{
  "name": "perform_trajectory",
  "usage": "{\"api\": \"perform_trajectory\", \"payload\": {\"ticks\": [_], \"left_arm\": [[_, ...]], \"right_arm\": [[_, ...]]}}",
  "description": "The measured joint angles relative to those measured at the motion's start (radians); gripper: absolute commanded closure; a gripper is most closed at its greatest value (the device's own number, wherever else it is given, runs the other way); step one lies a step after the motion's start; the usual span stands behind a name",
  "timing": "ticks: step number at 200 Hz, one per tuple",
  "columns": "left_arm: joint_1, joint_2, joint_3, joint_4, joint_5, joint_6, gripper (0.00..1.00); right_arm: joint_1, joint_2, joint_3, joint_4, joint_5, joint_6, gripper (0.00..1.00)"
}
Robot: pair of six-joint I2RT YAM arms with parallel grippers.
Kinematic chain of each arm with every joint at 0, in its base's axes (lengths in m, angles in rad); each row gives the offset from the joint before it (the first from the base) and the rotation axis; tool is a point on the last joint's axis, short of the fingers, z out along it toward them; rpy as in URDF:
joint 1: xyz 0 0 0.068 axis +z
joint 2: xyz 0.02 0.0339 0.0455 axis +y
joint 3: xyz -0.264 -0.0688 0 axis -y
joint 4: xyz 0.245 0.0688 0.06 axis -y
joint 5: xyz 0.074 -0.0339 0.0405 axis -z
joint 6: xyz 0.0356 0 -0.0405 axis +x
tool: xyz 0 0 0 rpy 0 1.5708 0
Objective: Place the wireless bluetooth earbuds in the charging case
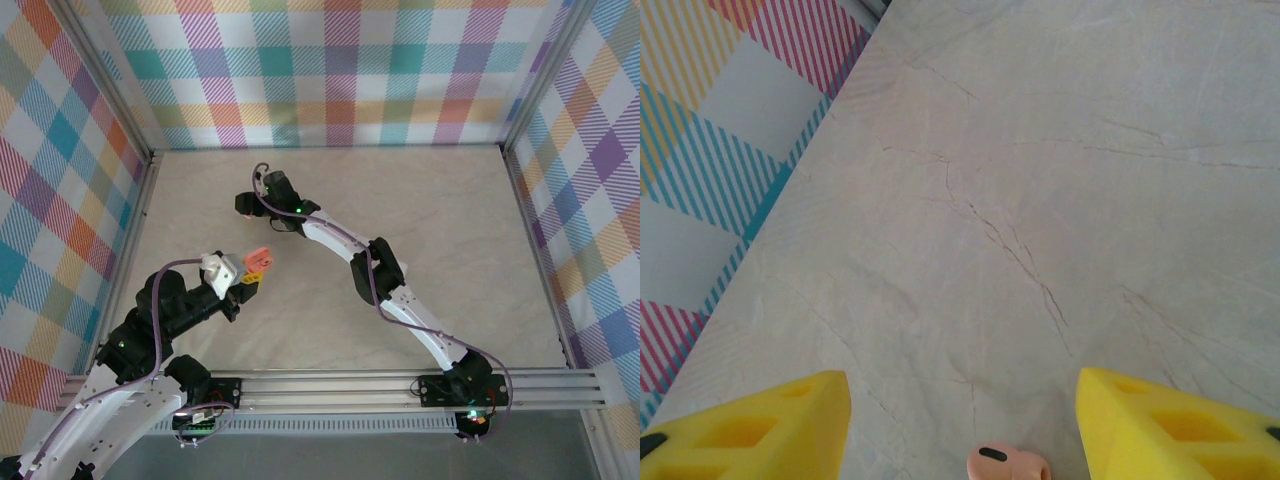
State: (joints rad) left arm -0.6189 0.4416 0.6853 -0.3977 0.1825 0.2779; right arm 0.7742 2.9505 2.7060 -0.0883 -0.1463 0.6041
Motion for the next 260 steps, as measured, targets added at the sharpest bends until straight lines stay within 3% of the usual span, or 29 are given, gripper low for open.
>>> {"api": "perform_trajectory", "payload": {"ticks": [43,145,260], "left_arm": [[0.0,0.0,0.0,0.0,0.0,0.001,1.0],[0.0,-0.05,0.005,0.0,0.008,0.003,1.0],[0.0,-0.119,0.005,-0.047,0.006,0.0,1.0]], "right_arm": [[0.003,0.005,0.0,-0.005,-0.038,0.016,0.42],[0.039,0.005,0.029,-0.108,0.025,-0.101,0.46],[0.096,-0.038,0.003,-0.235,0.071,-0.227,0.64]]}}
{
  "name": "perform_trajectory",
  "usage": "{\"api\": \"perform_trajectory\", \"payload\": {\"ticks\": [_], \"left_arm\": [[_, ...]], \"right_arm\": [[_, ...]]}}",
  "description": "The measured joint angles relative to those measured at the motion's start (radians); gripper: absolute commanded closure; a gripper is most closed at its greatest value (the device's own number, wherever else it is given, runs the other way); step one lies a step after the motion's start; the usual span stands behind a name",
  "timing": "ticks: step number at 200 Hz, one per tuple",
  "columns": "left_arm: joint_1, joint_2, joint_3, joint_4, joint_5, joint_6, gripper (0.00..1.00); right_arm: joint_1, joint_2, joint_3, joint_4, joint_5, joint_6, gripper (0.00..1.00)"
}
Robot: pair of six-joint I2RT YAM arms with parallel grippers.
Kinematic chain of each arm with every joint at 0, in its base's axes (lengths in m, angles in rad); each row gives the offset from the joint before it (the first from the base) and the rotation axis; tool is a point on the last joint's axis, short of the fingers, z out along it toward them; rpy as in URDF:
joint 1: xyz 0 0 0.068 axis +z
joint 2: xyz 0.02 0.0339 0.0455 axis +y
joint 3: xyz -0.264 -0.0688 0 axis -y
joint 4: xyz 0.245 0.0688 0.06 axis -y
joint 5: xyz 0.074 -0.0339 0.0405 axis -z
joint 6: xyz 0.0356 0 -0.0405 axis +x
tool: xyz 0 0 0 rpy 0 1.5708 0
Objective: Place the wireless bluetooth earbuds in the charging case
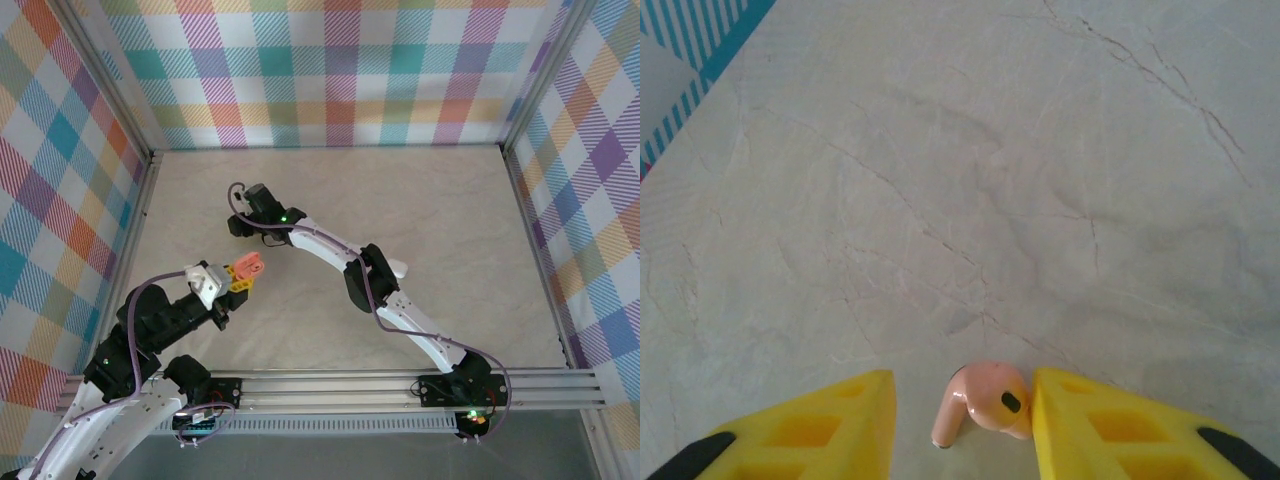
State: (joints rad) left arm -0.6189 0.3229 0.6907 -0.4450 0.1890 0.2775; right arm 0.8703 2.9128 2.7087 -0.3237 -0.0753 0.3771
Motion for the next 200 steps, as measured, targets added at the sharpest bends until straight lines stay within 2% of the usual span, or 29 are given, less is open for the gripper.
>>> {"api": "perform_trajectory", "payload": {"ticks": [43,115,160,200], "left_arm": [[0.0,0.0,0.0,-0.002,0.0,0.0,1.0],[0.0,-0.027,0.0,-0.025,-0.004,0.0,1.0],[0.0,-0.029,0.0,-0.029,-0.009,0.0,1.0],[0.0,-0.029,0.0,-0.03,-0.012,0.0,1.0]], "right_arm": [[0.004,-0.02,-0.035,-0.015,0.017,-0.047,0.76],[0.019,-0.043,-0.069,-0.013,0.03,-0.088,0.84],[0.031,-0.111,-0.175,-0.007,0.041,-0.106,0.93],[0.037,-0.192,-0.296,-0.007,0.042,-0.132,0.96]]}}
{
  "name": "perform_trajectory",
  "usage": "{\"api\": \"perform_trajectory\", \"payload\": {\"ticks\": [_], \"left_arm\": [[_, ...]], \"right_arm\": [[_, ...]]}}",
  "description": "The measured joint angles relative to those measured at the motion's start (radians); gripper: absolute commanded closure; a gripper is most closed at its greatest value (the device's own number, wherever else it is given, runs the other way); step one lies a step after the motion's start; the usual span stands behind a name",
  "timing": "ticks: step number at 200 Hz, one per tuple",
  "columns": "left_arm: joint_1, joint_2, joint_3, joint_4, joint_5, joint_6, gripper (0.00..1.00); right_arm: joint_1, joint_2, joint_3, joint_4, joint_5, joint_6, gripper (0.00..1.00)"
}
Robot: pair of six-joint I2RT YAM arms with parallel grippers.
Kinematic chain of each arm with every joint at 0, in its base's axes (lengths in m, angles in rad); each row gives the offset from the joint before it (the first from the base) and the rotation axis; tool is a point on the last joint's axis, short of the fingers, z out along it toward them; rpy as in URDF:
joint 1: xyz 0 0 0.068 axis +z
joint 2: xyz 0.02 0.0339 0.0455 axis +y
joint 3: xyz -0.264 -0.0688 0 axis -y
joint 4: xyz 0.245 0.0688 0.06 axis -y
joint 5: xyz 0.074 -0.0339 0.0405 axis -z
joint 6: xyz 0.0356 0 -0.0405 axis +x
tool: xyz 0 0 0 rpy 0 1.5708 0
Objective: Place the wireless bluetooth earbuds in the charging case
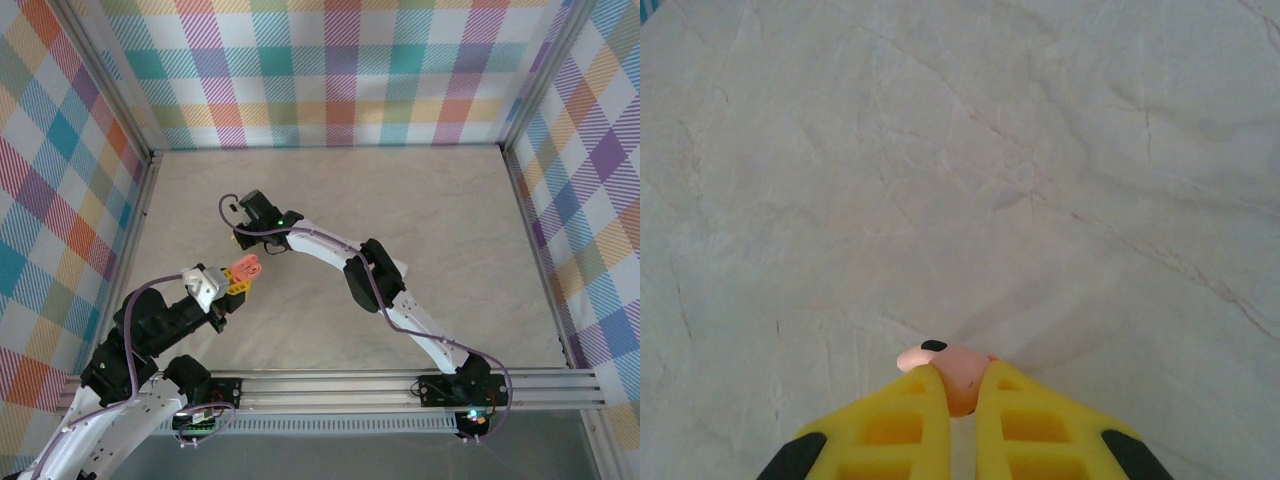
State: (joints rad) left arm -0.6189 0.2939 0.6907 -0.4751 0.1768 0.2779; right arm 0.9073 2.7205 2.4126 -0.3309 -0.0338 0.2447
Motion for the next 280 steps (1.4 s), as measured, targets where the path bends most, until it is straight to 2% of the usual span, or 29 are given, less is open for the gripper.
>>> {"api": "perform_trajectory", "payload": {"ticks": [47,120,199,280], "left_arm": [[0.0,0.0,0.0,-0.002,0.001,0.0,1.0],[0.0,0.028,-0.008,0.04,0.036,-0.021,1.0],[0.0,0.183,-0.126,0.279,0.166,-0.049,1.0],[0.0,0.409,-0.164,0.517,0.263,-0.03,1.0]], "right_arm": [[-0.005,-0.158,-0.235,0.012,0.001,-0.025,0.97],[-0.076,-0.552,-0.73,0.094,0.053,-0.052,0.97],[-0.206,-0.897,-1.149,0.096,0.113,-0.051,0.98],[-0.213,-1.342,-1.301,0.037,0.176,-0.119,0.98]]}}
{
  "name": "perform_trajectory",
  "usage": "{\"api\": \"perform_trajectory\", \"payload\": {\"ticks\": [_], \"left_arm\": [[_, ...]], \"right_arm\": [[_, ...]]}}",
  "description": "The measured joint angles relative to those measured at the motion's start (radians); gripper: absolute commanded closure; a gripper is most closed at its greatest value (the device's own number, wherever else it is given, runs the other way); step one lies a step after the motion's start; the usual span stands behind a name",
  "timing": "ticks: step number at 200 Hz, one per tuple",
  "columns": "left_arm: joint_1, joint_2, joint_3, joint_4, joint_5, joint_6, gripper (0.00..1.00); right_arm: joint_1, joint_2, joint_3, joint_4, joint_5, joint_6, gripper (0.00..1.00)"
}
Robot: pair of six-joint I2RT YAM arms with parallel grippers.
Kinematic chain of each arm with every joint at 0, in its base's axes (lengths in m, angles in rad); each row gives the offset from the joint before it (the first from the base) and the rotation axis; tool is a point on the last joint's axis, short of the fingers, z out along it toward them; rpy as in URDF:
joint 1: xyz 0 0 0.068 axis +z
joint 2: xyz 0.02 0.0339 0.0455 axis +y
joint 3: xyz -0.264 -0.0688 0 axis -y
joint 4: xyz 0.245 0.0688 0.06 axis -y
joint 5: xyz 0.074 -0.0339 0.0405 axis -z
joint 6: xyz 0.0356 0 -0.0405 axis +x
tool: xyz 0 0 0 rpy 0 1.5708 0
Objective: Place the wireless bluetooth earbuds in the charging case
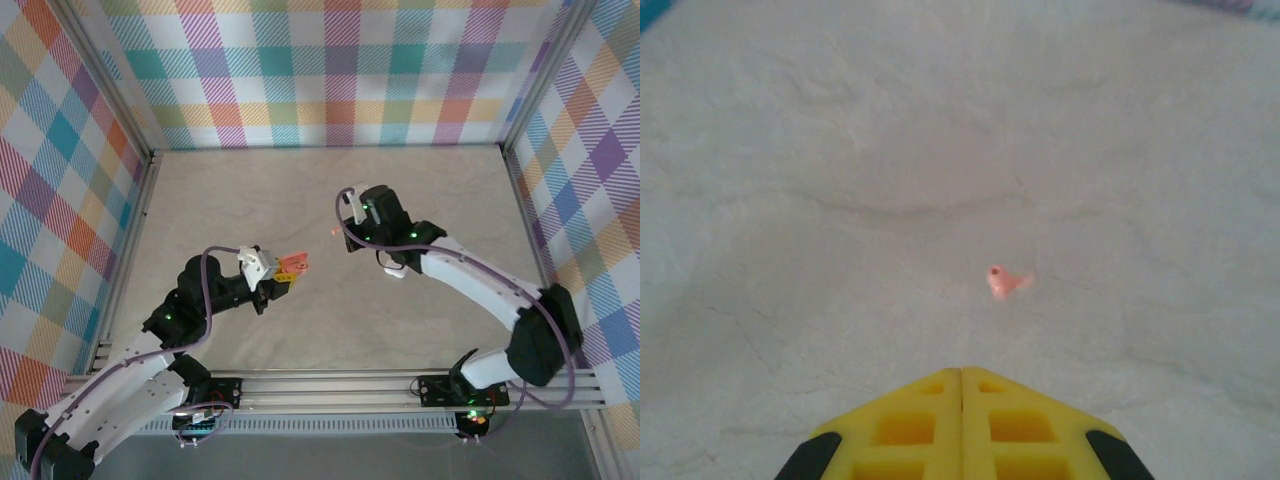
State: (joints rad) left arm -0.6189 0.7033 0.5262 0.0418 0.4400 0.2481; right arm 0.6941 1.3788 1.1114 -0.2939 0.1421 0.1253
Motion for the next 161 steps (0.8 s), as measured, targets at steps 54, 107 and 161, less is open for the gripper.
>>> {"api": "perform_trajectory", "payload": {"ticks": [54,107,161], "left_arm": [[0.0,0.134,0.03,0.071,0.012,0.008,1.0],[0.0,0.133,0.049,0.062,-0.02,0.023,1.0],[0.0,0.075,0.048,0.036,-0.072,0.037,1.0]], "right_arm": [[0.0,-0.155,-0.028,-0.022,0.01,-0.056,0.94],[-0.118,0.021,0.056,-0.109,-0.043,-0.008,0.79],[-0.276,0.327,0.337,-0.156,-0.126,0.052,0.65]]}}
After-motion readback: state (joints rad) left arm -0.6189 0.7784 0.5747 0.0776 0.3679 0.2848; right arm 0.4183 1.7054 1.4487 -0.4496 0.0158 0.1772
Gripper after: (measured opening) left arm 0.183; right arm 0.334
